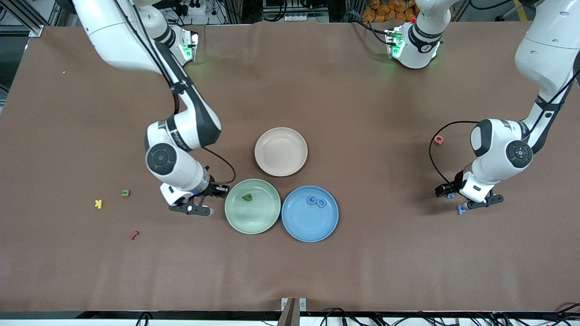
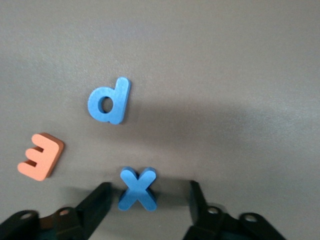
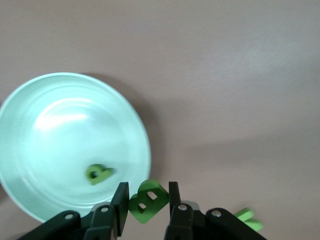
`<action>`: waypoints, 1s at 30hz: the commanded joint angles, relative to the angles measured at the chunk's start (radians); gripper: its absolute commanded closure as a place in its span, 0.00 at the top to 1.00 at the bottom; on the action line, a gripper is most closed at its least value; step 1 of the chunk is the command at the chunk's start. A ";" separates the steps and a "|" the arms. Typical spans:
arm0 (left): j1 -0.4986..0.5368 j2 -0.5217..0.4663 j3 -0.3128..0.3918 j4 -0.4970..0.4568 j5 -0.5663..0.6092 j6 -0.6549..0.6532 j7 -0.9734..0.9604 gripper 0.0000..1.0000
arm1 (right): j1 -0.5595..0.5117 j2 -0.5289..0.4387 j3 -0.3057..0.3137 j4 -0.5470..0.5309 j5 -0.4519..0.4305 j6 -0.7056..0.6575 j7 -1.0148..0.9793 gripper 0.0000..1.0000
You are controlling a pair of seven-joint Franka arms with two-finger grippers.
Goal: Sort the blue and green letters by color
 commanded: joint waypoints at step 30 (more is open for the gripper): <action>-0.242 0.000 -0.015 0.222 0.007 -0.154 -0.295 0.00 | 0.109 0.188 -0.001 0.242 0.002 -0.043 0.292 0.52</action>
